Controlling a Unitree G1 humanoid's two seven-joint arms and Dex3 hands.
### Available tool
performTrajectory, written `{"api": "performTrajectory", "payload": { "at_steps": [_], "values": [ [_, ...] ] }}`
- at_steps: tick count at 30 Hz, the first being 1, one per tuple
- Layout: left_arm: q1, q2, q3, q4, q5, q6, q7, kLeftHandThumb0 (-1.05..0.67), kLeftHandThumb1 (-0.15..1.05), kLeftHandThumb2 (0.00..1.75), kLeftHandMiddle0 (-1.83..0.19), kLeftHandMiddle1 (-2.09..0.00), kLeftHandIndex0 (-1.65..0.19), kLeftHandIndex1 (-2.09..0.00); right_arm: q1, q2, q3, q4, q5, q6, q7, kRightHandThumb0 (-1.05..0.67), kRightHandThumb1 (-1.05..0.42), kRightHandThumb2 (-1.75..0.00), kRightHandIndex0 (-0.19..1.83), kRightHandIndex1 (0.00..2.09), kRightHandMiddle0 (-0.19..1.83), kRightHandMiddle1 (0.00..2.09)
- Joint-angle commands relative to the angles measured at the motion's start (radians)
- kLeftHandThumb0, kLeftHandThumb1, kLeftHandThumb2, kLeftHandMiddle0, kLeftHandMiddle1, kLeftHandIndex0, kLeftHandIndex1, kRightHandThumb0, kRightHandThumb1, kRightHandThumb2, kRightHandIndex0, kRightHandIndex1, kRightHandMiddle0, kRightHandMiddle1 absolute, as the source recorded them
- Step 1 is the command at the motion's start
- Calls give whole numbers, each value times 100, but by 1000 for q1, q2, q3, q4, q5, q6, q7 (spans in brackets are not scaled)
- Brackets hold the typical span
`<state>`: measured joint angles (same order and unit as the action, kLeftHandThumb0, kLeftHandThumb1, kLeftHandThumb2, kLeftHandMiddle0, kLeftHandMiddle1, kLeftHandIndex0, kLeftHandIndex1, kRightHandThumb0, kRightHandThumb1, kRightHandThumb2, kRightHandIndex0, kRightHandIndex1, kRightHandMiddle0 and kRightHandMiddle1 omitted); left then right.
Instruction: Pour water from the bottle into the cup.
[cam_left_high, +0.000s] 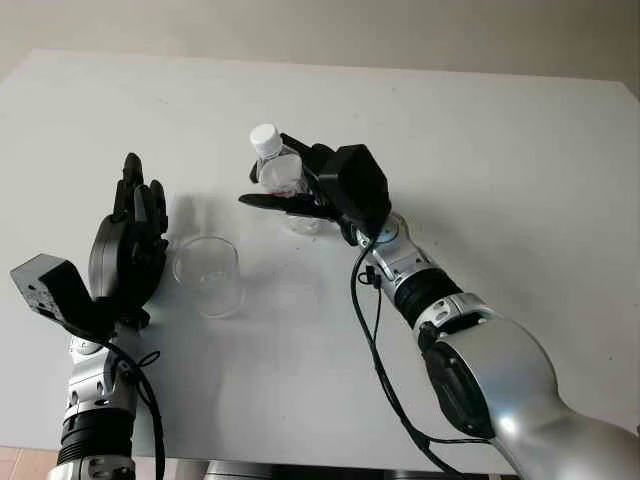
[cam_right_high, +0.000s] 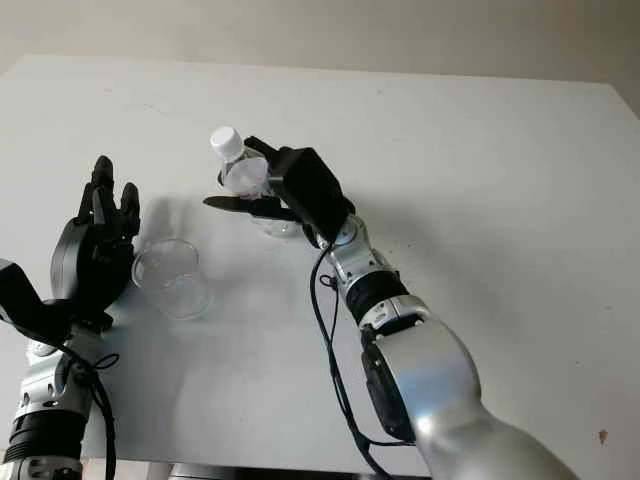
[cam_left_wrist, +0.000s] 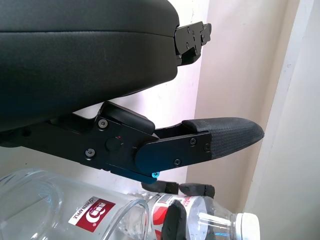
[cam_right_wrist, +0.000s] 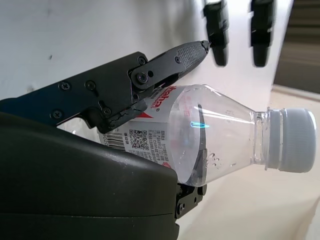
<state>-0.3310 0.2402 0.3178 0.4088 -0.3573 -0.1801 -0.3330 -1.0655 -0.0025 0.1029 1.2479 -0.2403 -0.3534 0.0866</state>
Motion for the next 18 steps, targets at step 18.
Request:
{"api": "performTrajectory", "payload": {
  "at_steps": [18],
  "values": [
    [-11, -22, -9, 7, 5, -20, 10, -84, 105, 59, 19, 0, 19, 0, -124, -101, 353, -10, -446, -166, -492, -12, -100, -23, 113, 209, 74, 209]
  ]
}}
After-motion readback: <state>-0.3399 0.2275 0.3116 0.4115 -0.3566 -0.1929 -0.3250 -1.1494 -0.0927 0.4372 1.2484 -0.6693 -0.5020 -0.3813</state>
